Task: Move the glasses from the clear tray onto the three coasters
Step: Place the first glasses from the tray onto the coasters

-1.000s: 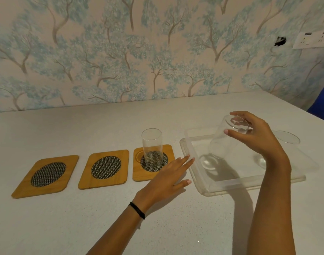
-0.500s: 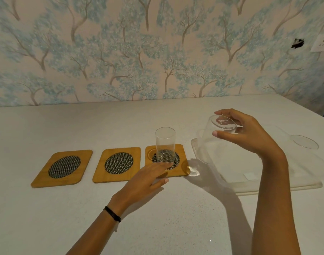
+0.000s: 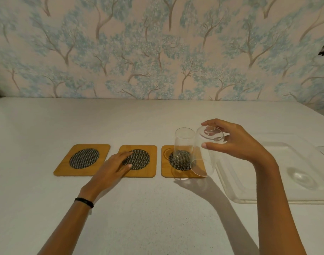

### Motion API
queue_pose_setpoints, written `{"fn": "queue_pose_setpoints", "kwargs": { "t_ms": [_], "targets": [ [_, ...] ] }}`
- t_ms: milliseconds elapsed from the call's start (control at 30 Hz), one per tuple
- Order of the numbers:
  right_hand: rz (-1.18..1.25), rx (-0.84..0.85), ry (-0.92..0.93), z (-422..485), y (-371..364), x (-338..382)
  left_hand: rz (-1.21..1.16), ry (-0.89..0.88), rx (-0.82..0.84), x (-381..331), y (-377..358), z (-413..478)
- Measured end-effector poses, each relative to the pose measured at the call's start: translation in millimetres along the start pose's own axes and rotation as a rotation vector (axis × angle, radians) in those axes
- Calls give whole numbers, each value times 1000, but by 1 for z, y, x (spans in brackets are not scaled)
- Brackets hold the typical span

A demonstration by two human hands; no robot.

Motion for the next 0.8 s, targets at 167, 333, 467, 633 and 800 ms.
{"fn": "queue_pose_setpoints", "kwargs": {
  "t_ms": [167, 333, 467, 633, 800],
  "targets": [
    [-52, 53, 18, 7, -22, 10, 12, 95, -4, 18, 5, -16],
    [-75, 88, 33, 16, -49, 15, 43, 74, -21, 13, 1, -21],
    [-66, 63, 35, 21, -71, 20, 27, 76, -46, 11, -1, -23],
    [-6, 40, 42, 31, -100, 31, 39, 74, -35, 15, -3, -23],
    [34, 85, 64, 49, -133, 52, 29, 67, -45, 20, -4, -22]
  ]
}}
Point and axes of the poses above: each hand's wrist, its own z-axis towards the middle knuckle, its own y-axis out of the back of the hand, x = y × z, the point moved 2 cm from there along z, towards the middle knuckle, and after that the axes turned 12 degrees about -y, right-handed, at the moved point
